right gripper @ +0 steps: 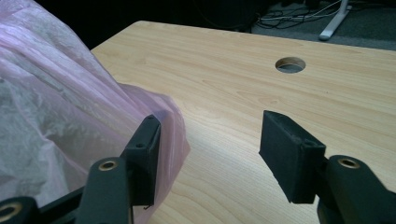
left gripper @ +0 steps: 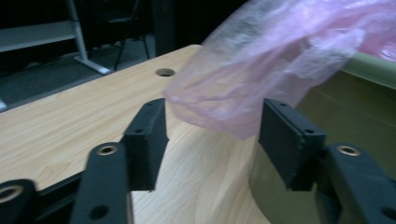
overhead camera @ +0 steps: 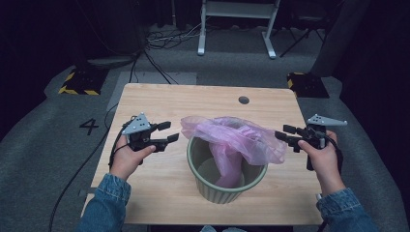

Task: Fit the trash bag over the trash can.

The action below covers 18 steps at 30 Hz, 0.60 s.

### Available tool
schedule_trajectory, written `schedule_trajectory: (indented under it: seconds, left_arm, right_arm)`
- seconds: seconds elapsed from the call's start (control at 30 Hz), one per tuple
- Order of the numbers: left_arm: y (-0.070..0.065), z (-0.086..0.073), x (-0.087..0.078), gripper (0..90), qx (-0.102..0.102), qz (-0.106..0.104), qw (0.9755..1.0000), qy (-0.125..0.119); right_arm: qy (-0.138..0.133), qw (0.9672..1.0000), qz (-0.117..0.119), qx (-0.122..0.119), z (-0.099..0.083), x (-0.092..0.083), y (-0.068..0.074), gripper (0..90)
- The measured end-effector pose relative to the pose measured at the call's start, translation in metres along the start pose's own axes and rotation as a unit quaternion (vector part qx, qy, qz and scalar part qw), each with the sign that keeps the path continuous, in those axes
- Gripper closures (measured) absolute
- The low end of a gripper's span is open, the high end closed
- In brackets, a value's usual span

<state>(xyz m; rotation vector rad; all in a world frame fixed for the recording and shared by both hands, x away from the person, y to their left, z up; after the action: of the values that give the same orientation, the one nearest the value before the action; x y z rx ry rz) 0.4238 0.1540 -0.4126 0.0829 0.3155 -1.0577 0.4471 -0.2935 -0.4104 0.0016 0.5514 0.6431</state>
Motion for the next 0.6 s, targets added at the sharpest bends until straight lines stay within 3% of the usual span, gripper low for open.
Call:
schedule_trajectory:
  seconds: [0.23,0.3,0.37,0.4,0.5,0.53,0.57,0.6]
  left_arm:
    - [-0.001,0.030,0.017,29.9,0.021,-0.019,0.9996,-0.009]
    - [0.000,0.034,0.023,28.7,0.016,-0.036,0.9992,-0.004]
    - [0.000,0.037,0.032,28.6,-0.012,-0.065,0.9977,-0.012]
    - [0.000,0.037,0.035,29.6,-0.014,-0.067,0.9976,-0.011]
    - [-0.003,0.037,0.039,44.0,-0.009,-0.083,0.9965,0.004]
    - [-0.007,0.037,0.038,54.5,-0.011,-0.103,0.9946,0.009]
    - [-0.009,0.038,0.037,70.8,-0.008,-0.109,0.9940,0.009]
    - [-0.010,0.038,0.036,78.9,-0.002,-0.109,0.9939,0.011]
  right_arm:
    - [0.005,0.9999,0.003,-0.013,0.009,0.005,0.007,39.5]
    - [0.003,0.9999,0.004,-0.012,0.013,0.004,0.006,38.8]
    - [0.011,0.9999,0.007,-0.009,0.015,0.008,0.004,38.8]
    - [0.017,0.9998,0.010,-0.007,0.016,0.012,0.004,38.8]
    - [0.030,0.9994,0.010,-0.010,0.018,0.020,0.006,38.5]
    - [0.030,0.9994,0.013,-0.014,0.019,0.020,0.009,38.4]
    - [0.024,0.9994,0.017,-0.020,0.021,0.019,0.013,38.5]
    - [0.020,0.9994,0.018,-0.023,0.023,0.017,0.015,38.4]
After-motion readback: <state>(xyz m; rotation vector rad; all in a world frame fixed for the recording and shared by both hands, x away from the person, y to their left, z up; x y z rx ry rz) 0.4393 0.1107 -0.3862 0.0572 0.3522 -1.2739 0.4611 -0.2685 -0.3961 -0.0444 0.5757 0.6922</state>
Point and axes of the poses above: each handheld gripper's, and its own axes: x roughly forward along the jaws, z roughly out of its top, y roughly to its left, the point moved 5 cm from there along x, roughly forward along the jaws, and after that the axes turned 5 degrees about -z, right-handed, at the moved point
